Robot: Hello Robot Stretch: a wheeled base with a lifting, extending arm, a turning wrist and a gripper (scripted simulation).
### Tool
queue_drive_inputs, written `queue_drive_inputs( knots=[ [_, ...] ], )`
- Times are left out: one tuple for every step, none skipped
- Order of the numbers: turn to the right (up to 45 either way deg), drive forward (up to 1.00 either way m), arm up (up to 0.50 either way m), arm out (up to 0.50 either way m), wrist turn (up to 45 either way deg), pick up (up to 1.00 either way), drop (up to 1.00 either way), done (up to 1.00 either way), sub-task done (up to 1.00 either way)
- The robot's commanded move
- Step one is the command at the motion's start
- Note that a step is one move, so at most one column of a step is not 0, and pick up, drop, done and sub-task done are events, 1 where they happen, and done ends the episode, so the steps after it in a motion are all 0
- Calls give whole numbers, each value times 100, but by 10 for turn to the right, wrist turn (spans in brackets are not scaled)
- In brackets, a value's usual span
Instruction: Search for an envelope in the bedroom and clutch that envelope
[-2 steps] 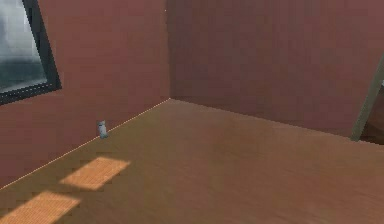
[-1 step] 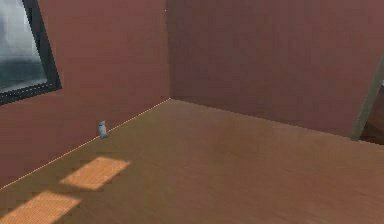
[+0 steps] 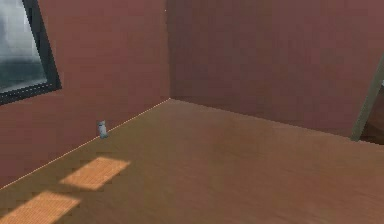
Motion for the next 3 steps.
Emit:
queue_drive_inputs(
  knots=[
    [0, 0, 0, 20, 0, 0, 0, 0, 0],
    [0, 0, 0, 0, 450, 0, 0, 0, 0],
    [0, 0, 0, 0, 450, 0, 0, 0, 0]
  ],
)
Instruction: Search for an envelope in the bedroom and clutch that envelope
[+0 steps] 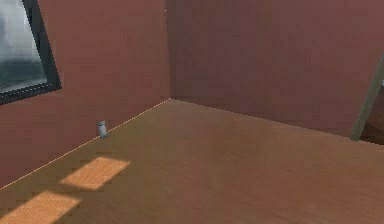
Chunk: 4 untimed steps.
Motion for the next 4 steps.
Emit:
queue_drive_inputs(
  knots=[
    [0, 0, 0, 0, 450, 0, 0, 0, 0],
    [0, 0, 0, 0, 450, 0, 0, 0, 0],
    [0, 0, 0, 0, 330, 0, 0, 0, 0],
    [0, 0, -30, 0, 0, 0, 0, 0, 0]
  ],
)
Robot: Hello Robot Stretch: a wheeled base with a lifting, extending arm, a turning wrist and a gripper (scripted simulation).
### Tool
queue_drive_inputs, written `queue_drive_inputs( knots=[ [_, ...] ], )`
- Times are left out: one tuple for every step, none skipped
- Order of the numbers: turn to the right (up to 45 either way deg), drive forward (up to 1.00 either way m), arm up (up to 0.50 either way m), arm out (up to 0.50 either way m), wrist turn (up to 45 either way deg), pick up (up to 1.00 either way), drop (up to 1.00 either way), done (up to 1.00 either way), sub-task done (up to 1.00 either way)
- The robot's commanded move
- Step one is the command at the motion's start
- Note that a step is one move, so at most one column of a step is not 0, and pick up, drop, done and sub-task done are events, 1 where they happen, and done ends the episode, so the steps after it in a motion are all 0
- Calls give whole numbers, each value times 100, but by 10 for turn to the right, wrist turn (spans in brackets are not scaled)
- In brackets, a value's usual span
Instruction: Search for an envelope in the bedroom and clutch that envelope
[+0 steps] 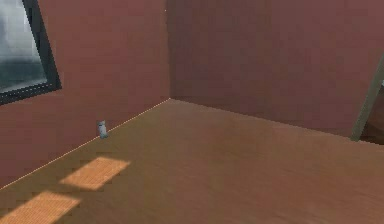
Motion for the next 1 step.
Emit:
queue_drive_inputs(
  knots=[
    [0, 0, 0, 0, 0, 100, 0, 0, 0]
  ],
)
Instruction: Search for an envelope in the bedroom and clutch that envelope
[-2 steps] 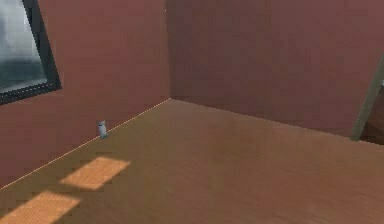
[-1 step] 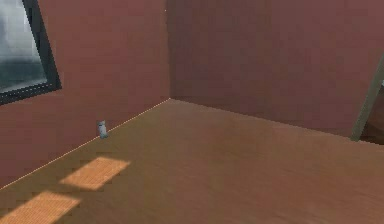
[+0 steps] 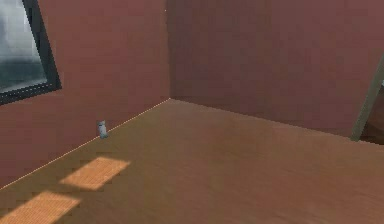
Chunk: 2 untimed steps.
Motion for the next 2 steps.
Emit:
queue_drive_inputs(
  knots=[
    [0, 0, 10, 0, 0, 0, 0, 0, 0],
    [0, 0, 0, 0, 0, 0, 0, 100, 0]
  ],
)
